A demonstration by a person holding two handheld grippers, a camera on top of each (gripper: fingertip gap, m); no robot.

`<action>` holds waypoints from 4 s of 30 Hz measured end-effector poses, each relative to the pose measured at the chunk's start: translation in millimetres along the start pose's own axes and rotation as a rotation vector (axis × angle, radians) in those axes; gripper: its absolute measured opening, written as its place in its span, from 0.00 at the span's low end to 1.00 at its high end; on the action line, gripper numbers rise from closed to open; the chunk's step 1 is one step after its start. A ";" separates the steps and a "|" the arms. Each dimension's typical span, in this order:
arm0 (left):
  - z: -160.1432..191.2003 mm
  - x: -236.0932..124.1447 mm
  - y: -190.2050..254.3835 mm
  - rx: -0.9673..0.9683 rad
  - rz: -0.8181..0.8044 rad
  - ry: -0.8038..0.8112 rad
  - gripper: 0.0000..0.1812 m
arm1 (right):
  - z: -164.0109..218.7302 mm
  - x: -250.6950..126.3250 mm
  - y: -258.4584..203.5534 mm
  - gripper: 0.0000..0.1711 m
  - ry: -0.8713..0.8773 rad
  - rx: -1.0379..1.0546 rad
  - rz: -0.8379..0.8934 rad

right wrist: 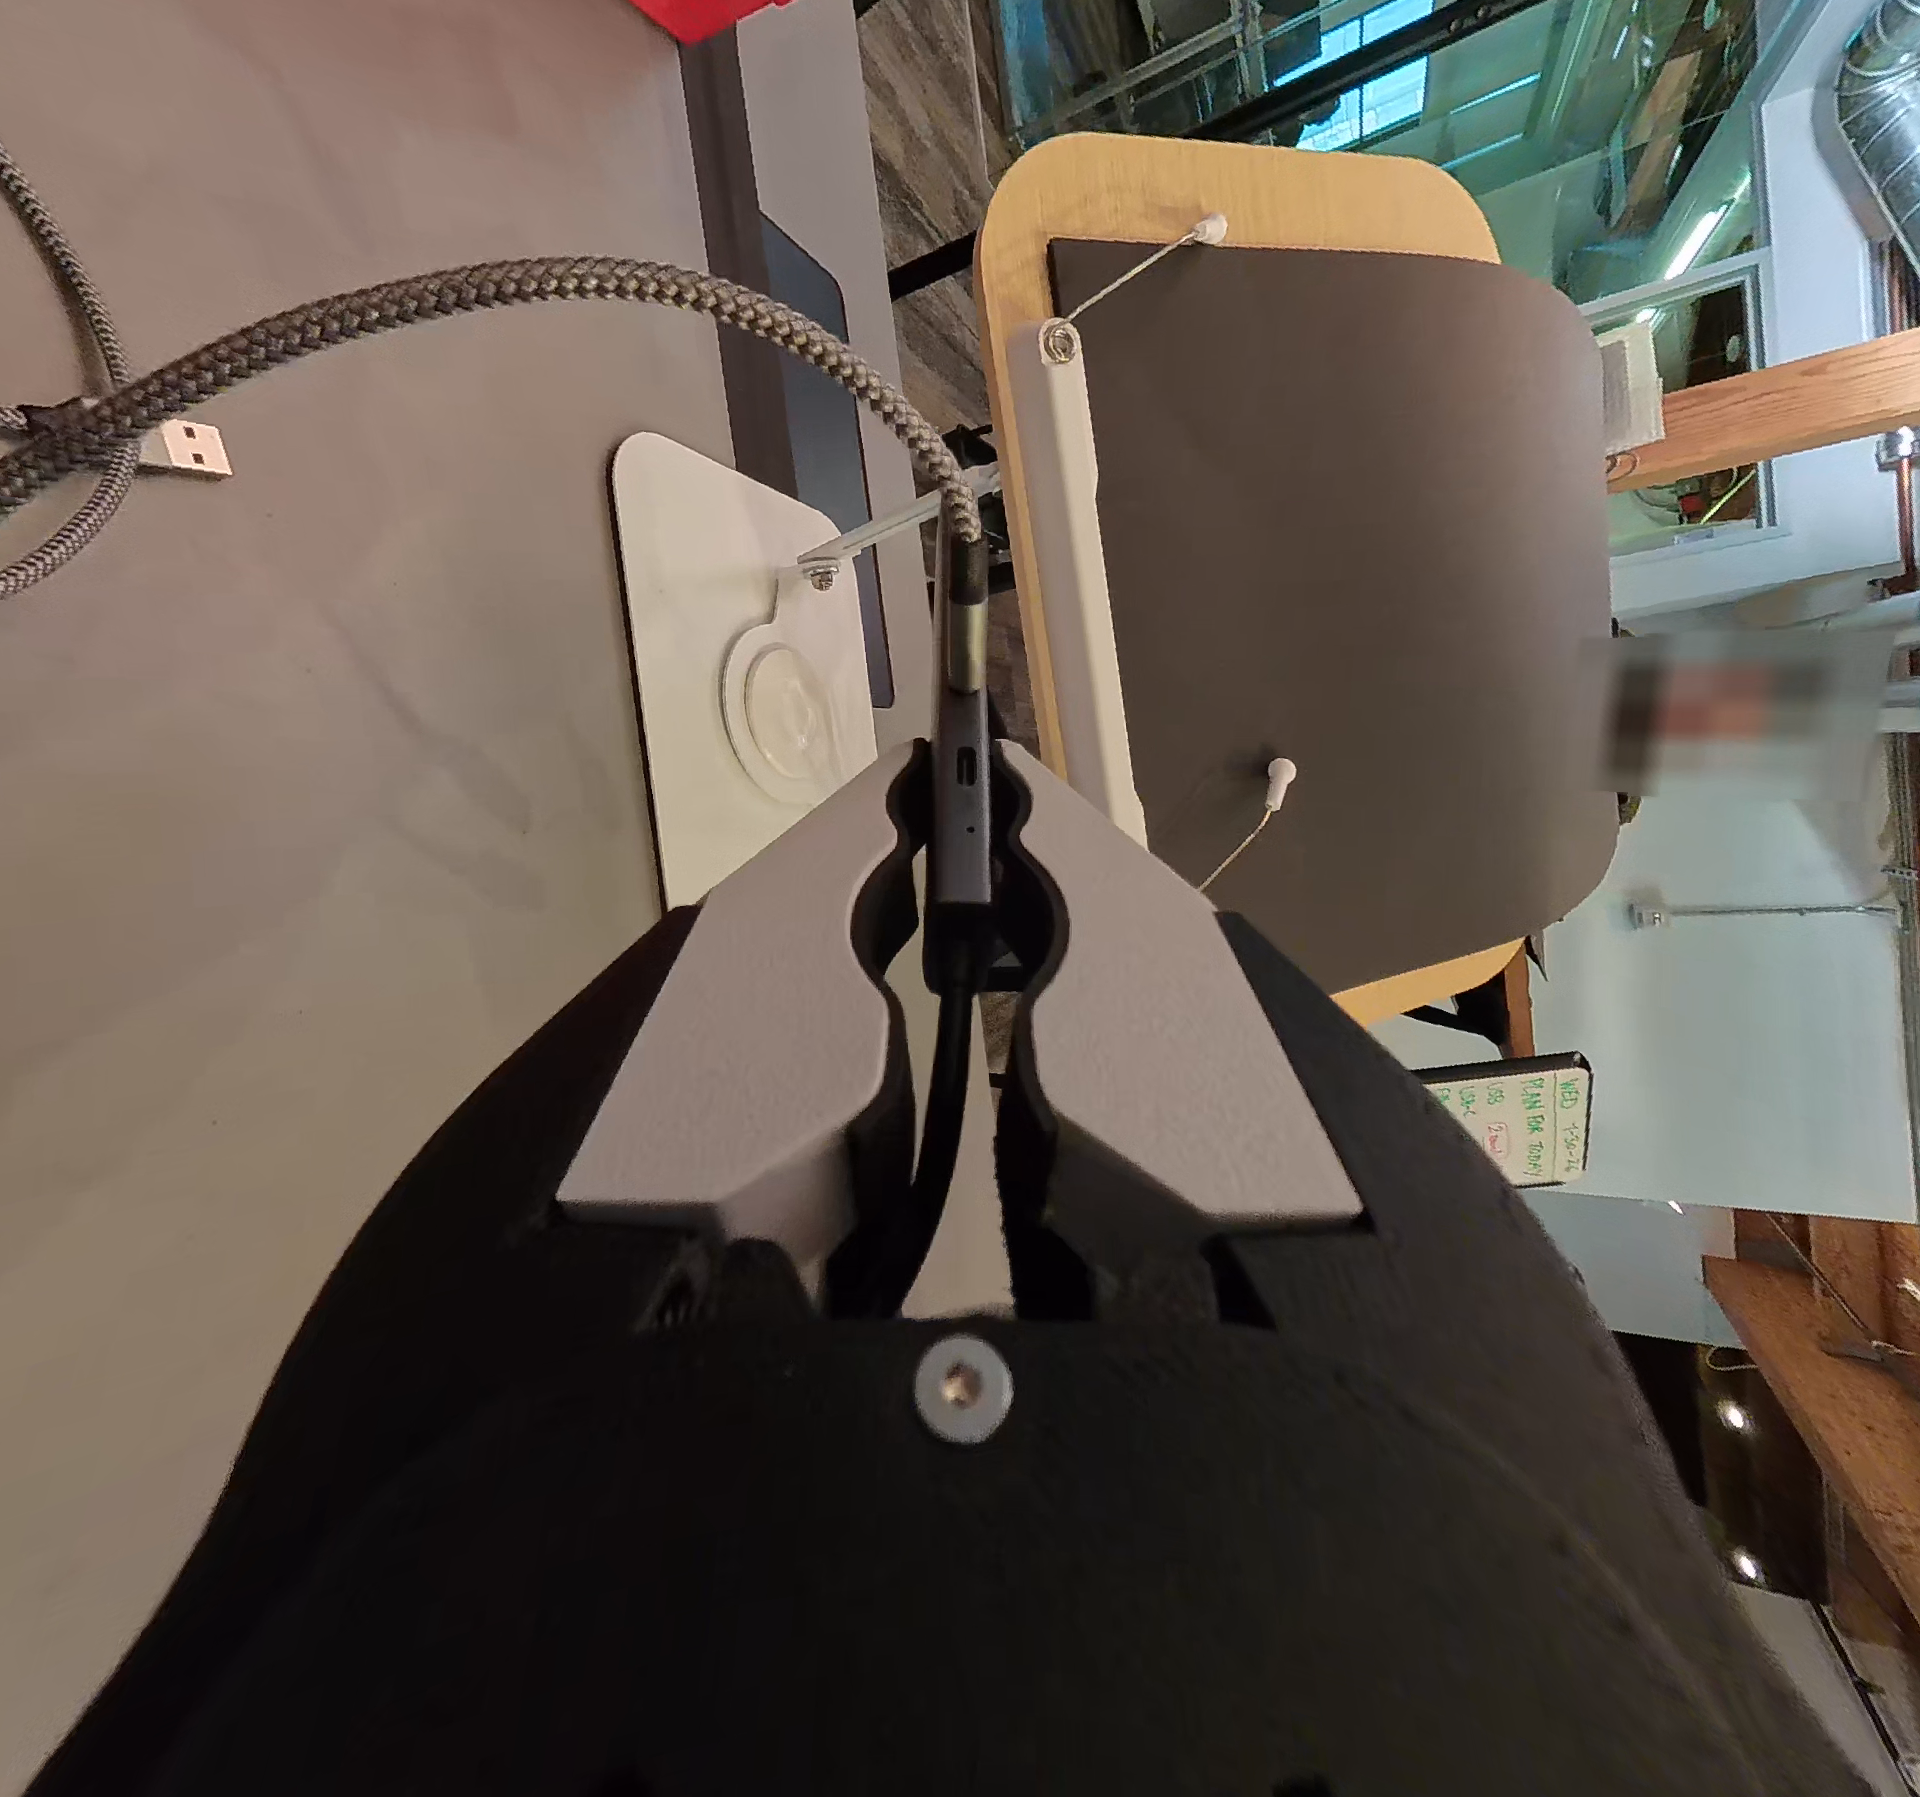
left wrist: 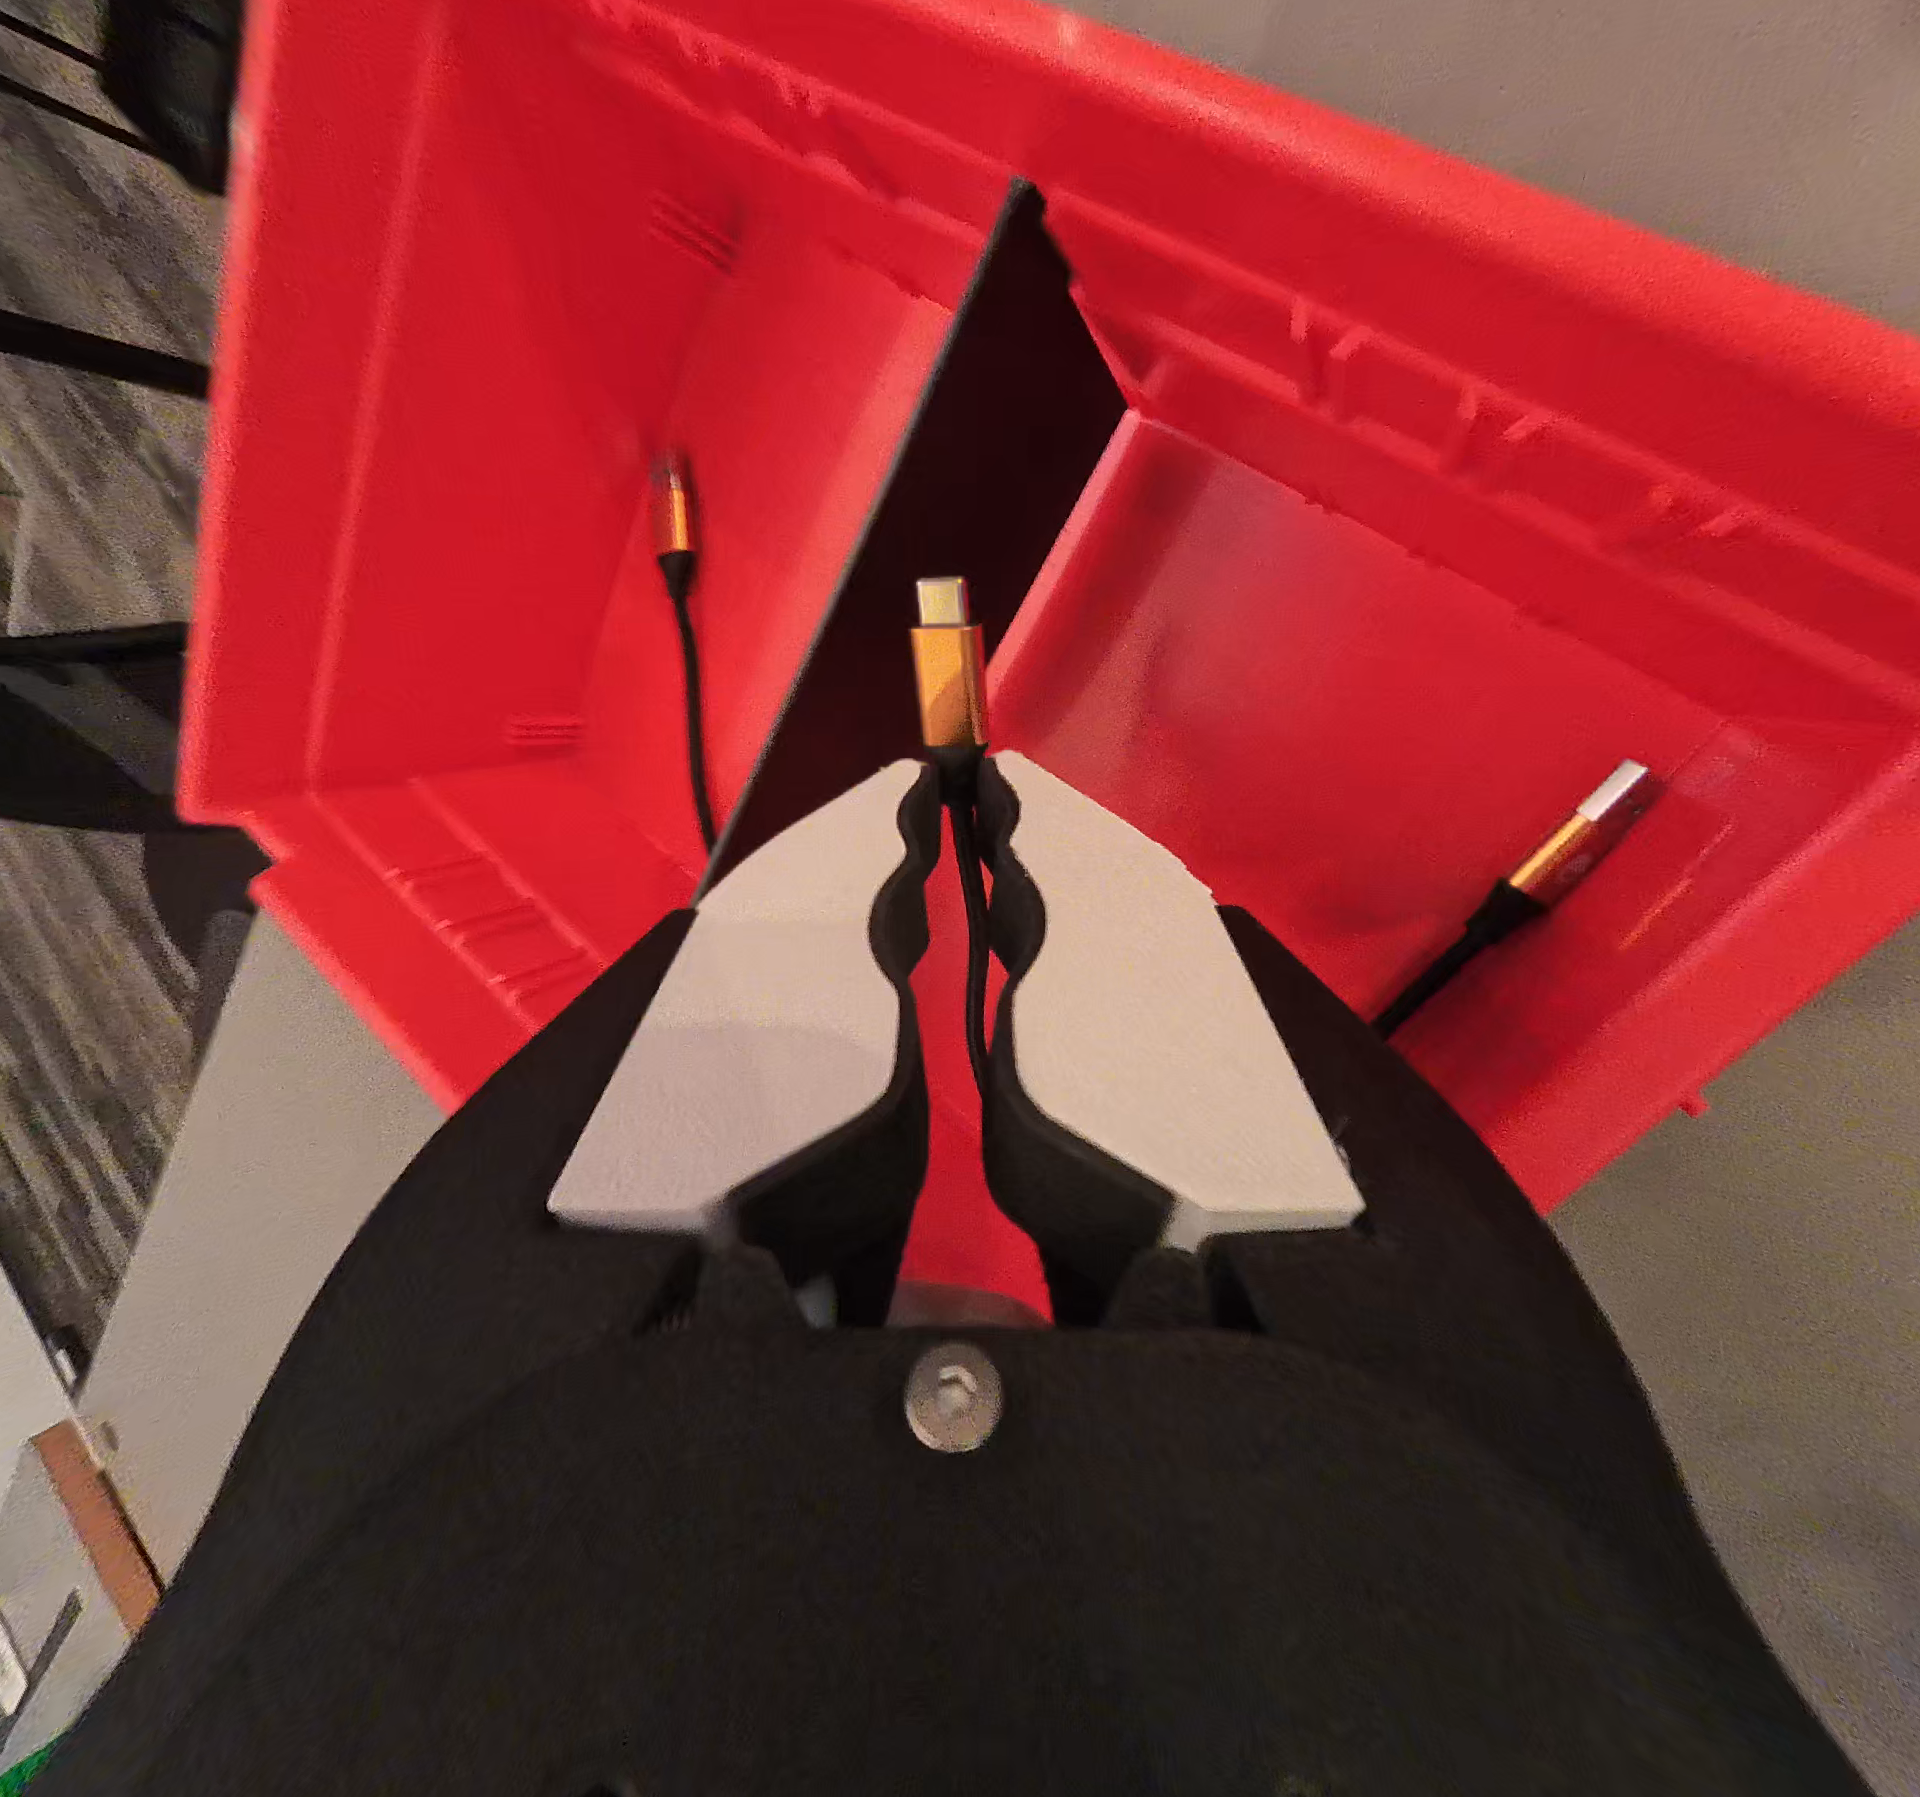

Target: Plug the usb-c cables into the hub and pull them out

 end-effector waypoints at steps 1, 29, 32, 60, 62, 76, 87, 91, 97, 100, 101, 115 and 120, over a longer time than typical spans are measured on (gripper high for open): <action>-1.4 -7.0 -2.1 -0.002 -0.021 0.018 0.04 | -0.1 -0.1 0.4 0.04 -0.001 -0.004 0.007; -51.4 -225.4 -33.9 0.049 -0.220 0.570 0.04 | -2.5 1.9 0.3 0.04 0.012 -0.004 0.020; -66.2 -244.6 -10.8 0.150 -0.130 0.570 0.04 | -0.8 2.6 0.4 0.04 0.011 -0.001 0.017; -97.9 -22.2 226.7 0.566 0.417 0.215 0.04 | -2.7 77.0 -108.8 0.04 -0.097 -0.281 -0.176; -96.8 -16.4 229.2 0.560 0.427 0.209 0.04 | -1.3 82.3 -118.8 0.04 -0.139 -0.357 -0.154; -96.3 -7.4 232.6 0.483 0.463 0.212 0.04 | 0.7 64.6 -142.2 0.28 -0.237 -0.589 -0.143; -101.2 -9.9 233.9 0.458 0.476 0.215 0.04 | -1.2 8.9 -132.2 0.49 -0.228 -0.552 -0.402; -102.8 -12.7 230.6 0.409 0.527 0.237 0.04 | -10.2 -22.4 -111.8 0.29 -0.128 -0.377 -0.451; -108.5 -23.8 225.0 0.338 0.638 0.249 0.04 | -74.7 -42.3 -101.8 0.13 0.200 -0.181 -0.289; -112.8 -31.3 220.7 0.291 0.687 0.261 0.04 | -95.7 -35.0 -117.4 0.15 0.179 -0.286 -0.199; -114.2 -33.4 219.6 0.273 0.702 0.263 0.04 | -100.7 -30.6 -123.5 0.15 0.174 -0.309 -0.171; -130.3 -52.0 211.8 0.180 0.740 0.298 0.04 | -95.0 3.0 -138.2 0.02 0.101 -0.365 -0.036; -140.5 -107.2 184.0 -0.018 0.648 0.554 0.14 | -78.3 11.8 -109.8 0.02 0.074 -0.143 -0.027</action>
Point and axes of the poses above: each gripper's, where its closed fingertips meet, x out along the fingers, z out of its underside, y = z × x across the jaws, the point moved 7 cm from there along -x, back along the fingers, and after that the axes turned 4 degrees about -x, right-handed, at the moved point
